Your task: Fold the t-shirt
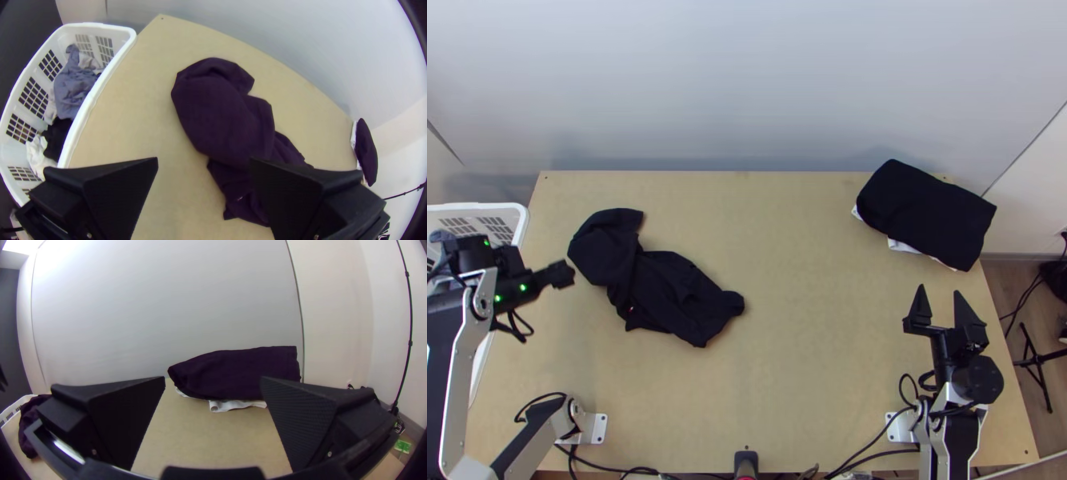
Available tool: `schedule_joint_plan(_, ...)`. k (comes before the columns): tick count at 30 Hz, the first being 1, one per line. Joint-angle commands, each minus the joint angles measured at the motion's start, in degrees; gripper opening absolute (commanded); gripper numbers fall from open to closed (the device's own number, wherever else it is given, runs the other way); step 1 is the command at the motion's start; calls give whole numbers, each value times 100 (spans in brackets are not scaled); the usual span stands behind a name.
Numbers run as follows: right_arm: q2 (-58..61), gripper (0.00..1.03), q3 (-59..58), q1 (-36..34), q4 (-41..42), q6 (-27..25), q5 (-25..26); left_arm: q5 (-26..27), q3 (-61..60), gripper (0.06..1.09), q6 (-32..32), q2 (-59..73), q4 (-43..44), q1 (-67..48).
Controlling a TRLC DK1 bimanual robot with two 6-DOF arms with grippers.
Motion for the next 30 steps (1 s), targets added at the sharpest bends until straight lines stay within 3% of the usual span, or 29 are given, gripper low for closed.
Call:
schedule_joint_plan(1, 8, 99, 1, 1, 2, 0, 1, -68, -586, 105, -161, -463, -771, -11)
schedule_joint_plan(4, -10, 99, 1, 88, 2, 563, 1, -59, -956, 105, -214, -630, -815, 15)
schedule_joint_plan(9, -28, 99, 1, 247, 2, 580, 1, -50, -1202, 105, -425, -665, -701, 24)
schedule_joint_plan(12, -36, 99, 1, 273, 11, 1029, -8, -32, -1254, 105, -530, -534, -543, -29)
schedule_joint_plan(16, -36, 99, 10, 422, -86, 747, -16, -15, -1210, 105, -636, -437, -358, -126)
schedule_joint_plan(20, -28, 99, 19, 475, -60, 501, -421, 73, -1123, 105, -873, -437, -191, -451)
schedule_joint_plan(22, 69, 97, 63, 739, -16, 589, -456, 82, -1123, 105, -1058, -437, -77, -688)
schedule_joint_plan(25, 667, 96, 529, 1670, -411, 703, -245, 328, -1087, 105, -1277, -446, -24, -925)
schedule_joint_plan(30, 1748, 98, 1513, 2514, -1202, 633, -183, 759, -1079, 105, -1348, -516, 108, -987)
